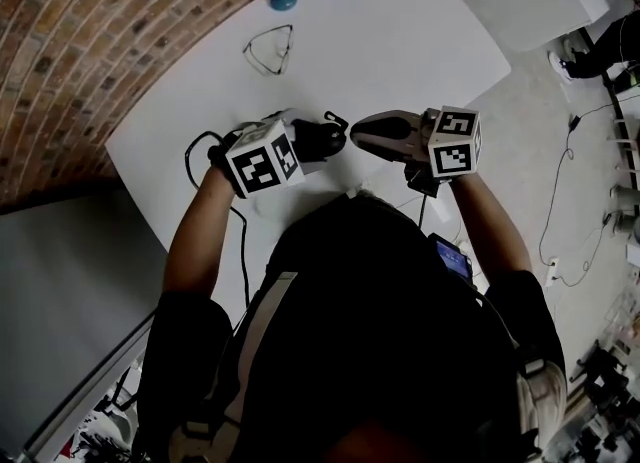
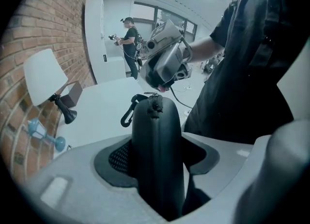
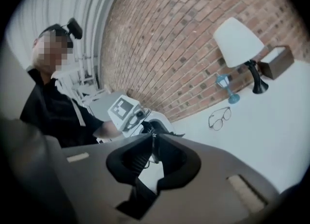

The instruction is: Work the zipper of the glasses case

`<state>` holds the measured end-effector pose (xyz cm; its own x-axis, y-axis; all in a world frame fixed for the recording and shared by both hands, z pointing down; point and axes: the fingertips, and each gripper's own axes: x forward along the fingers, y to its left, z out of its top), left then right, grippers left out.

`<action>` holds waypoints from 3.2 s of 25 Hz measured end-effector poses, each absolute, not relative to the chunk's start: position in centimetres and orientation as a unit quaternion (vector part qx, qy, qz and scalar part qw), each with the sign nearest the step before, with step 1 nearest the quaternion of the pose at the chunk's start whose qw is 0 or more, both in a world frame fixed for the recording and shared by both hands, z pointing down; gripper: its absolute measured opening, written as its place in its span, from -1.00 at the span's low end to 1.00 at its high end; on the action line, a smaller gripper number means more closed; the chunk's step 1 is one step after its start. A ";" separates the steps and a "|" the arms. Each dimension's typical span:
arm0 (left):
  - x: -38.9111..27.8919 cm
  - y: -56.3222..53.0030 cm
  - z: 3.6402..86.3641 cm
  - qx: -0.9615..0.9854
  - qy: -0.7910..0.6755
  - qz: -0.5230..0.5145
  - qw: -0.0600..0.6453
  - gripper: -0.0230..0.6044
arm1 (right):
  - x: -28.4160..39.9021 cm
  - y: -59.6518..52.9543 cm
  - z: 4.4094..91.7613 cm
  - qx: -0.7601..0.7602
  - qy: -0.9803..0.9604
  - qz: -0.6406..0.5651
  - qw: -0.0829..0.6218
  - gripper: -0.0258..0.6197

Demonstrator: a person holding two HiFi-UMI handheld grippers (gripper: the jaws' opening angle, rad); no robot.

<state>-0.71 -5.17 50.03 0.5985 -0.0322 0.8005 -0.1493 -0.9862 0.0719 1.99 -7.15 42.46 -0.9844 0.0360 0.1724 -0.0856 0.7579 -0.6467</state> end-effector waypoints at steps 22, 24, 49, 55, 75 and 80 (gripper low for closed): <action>-2.0 -7.7 52.5 0.819 -0.095 0.564 -0.050 -0.07 | 1.1 -8.5 46.3 0.137 -0.887 0.429 0.103 -0.77; -2.2 -7.8 52.6 0.818 -0.098 0.564 -0.048 -0.07 | 1.2 -8.5 46.2 0.138 -0.886 0.432 0.098 -0.82; -1.9 -7.1 54.1 0.817 -0.084 0.569 -0.044 -0.07 | 0.6 -7.0 47.5 0.120 -0.890 0.423 0.120 -0.90; -1.6 -7.3 53.5 0.830 -0.090 0.549 -0.048 -0.07 | 0.8 -7.3 46.7 0.111 -0.884 0.442 0.106 -0.91; -2.1 -5.8 48.9 0.895 -0.100 0.432 -0.054 -0.08 | 0.6 -6.1 43.5 0.007 -0.896 0.438 0.081 -0.90; -2.1 -5.4 47.8 0.908 -0.104 0.404 -0.045 -0.09 | 0.8 -6.1 42.8 0.005 -0.897 0.436 0.072 -0.90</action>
